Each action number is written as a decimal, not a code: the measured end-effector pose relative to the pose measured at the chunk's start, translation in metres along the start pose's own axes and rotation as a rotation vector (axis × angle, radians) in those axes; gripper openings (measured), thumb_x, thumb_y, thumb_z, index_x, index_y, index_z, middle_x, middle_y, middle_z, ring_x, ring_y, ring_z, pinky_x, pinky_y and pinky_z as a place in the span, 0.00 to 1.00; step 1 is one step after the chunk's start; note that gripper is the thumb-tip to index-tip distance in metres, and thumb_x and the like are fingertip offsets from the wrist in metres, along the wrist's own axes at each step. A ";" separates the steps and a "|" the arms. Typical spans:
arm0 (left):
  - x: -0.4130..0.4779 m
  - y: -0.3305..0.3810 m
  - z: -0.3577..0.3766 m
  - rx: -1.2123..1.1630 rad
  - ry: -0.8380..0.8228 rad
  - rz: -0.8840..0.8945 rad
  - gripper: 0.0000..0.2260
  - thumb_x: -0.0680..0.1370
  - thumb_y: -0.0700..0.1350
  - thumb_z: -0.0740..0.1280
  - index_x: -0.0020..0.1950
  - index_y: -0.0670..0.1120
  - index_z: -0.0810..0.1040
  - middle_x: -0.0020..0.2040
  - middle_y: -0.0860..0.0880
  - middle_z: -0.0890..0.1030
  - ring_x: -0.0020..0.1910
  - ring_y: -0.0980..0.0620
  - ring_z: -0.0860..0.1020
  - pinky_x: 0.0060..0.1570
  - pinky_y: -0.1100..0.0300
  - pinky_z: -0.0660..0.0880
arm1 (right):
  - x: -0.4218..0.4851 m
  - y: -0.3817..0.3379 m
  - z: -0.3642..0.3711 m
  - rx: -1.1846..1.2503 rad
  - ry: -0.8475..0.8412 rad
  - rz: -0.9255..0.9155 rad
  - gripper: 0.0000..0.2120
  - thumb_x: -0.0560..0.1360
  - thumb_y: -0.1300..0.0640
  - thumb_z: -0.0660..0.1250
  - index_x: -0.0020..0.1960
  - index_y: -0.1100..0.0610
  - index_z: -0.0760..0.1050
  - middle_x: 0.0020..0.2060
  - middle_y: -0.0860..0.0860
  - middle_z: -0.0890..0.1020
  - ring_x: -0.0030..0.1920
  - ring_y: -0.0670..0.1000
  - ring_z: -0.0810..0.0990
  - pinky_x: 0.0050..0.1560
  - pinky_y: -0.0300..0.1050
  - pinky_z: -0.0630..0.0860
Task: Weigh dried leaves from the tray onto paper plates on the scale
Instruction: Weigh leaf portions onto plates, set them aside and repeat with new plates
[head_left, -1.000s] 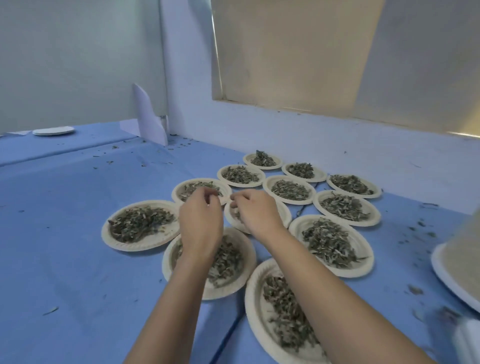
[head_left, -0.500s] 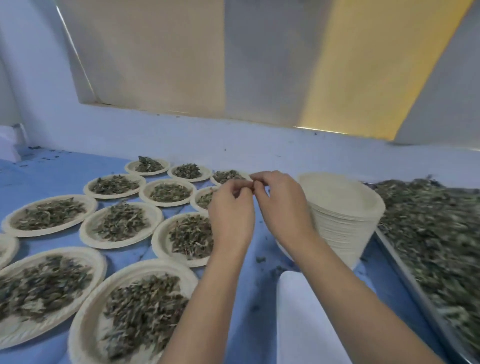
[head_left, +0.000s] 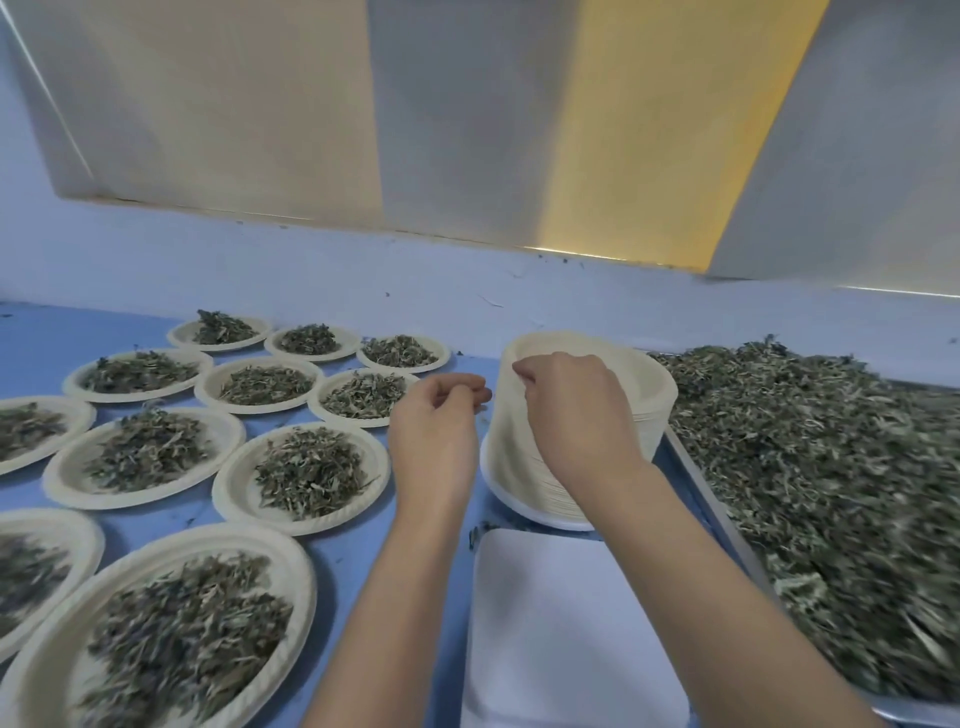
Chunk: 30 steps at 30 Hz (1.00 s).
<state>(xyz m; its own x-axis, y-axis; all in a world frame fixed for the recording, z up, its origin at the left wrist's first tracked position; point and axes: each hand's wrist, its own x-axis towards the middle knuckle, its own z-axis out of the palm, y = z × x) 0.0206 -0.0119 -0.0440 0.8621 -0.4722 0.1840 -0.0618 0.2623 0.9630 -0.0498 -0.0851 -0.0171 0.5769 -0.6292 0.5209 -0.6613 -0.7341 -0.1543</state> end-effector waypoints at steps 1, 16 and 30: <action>-0.001 0.000 0.000 -0.005 0.000 -0.002 0.10 0.76 0.35 0.59 0.46 0.42 0.80 0.42 0.49 0.84 0.41 0.59 0.80 0.47 0.64 0.74 | -0.001 -0.001 -0.001 -0.022 -0.011 0.003 0.11 0.72 0.70 0.58 0.36 0.58 0.70 0.28 0.52 0.65 0.30 0.52 0.62 0.28 0.46 0.56; -0.004 -0.003 0.006 0.016 -0.021 -0.020 0.11 0.75 0.35 0.59 0.45 0.44 0.80 0.40 0.50 0.83 0.40 0.55 0.79 0.43 0.63 0.73 | -0.008 0.002 0.000 -0.025 0.082 -0.085 0.11 0.68 0.74 0.54 0.37 0.58 0.64 0.28 0.49 0.60 0.35 0.54 0.59 0.36 0.49 0.48; -0.007 0.012 -0.002 -0.115 -0.041 -0.045 0.10 0.78 0.49 0.66 0.40 0.45 0.77 0.30 0.55 0.80 0.34 0.56 0.83 0.33 0.65 0.76 | -0.039 0.016 0.018 0.222 0.514 -0.540 0.18 0.64 0.79 0.65 0.51 0.70 0.80 0.47 0.60 0.84 0.47 0.59 0.83 0.56 0.54 0.78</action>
<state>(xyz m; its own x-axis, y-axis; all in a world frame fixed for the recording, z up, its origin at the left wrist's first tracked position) 0.0147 -0.0034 -0.0347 0.8414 -0.5187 0.1513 0.0366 0.3340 0.9419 -0.0744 -0.0770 -0.0550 0.4613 -0.0123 0.8872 -0.2093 -0.9732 0.0953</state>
